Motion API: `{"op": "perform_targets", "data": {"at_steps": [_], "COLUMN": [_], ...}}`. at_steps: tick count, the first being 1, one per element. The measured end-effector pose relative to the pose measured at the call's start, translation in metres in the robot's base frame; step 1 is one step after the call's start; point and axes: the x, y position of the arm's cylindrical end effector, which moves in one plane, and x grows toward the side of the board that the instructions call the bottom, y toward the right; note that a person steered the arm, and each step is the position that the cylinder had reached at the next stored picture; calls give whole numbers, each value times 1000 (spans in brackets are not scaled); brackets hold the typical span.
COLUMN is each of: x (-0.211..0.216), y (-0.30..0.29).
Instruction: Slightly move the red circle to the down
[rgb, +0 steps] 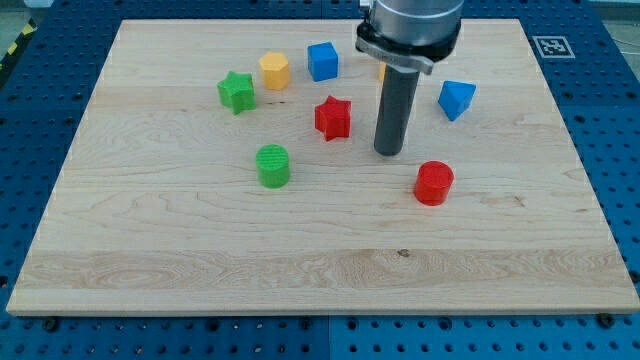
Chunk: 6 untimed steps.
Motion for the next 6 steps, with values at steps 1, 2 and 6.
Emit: {"op": "perform_targets", "data": {"at_steps": [1, 2, 6], "x": [1, 24, 59], "y": [20, 23, 5]}}
